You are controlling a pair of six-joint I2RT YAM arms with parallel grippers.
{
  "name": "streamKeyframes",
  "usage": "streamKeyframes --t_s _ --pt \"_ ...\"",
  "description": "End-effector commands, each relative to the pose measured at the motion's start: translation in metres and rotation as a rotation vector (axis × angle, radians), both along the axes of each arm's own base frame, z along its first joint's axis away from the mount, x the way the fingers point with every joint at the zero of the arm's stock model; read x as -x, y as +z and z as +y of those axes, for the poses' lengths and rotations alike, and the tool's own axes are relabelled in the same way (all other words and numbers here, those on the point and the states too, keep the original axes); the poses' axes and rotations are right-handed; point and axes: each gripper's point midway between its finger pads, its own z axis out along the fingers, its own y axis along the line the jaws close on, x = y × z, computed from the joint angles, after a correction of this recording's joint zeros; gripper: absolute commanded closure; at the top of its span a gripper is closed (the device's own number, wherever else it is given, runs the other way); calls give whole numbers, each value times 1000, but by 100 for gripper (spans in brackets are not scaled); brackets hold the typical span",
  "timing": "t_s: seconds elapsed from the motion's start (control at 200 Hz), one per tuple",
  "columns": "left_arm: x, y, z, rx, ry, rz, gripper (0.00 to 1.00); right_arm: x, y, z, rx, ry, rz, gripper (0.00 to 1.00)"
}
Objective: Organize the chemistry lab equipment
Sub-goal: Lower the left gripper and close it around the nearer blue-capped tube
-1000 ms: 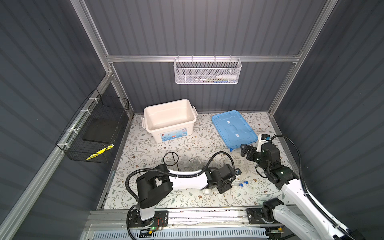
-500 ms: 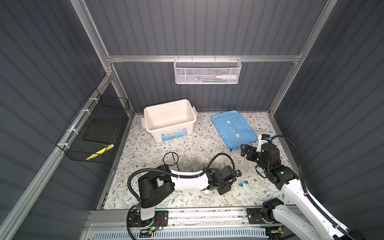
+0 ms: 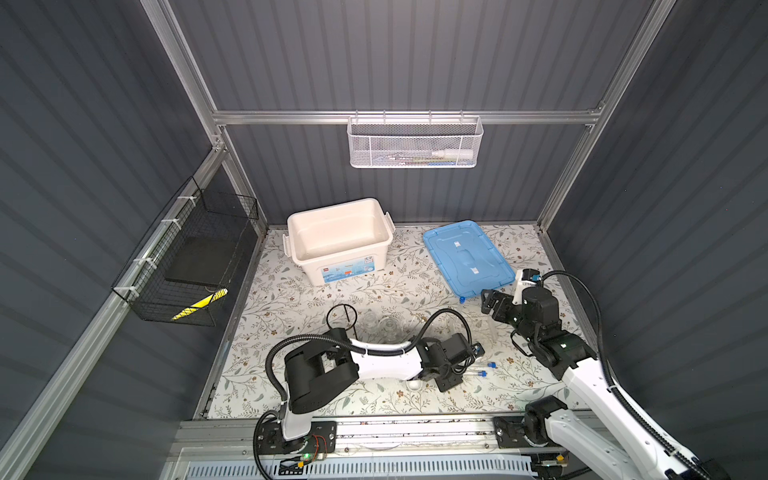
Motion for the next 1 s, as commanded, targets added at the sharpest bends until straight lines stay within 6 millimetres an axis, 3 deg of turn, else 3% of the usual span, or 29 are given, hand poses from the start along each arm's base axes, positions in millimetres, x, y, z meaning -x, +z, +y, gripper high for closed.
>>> streamKeyframes --t_s 0.0,0.555,0.995 --pt "5 0 -4 -13 -29 8 68 2 -3 -2 -5 -5 3 2" --pt "0 -19 4 -91 -4 -14 69 3 -6 -4 1 -8 3 2" --pt "-1 -19 4 -93 16 -19 81 5 -7 -7 7 -14 6 1"
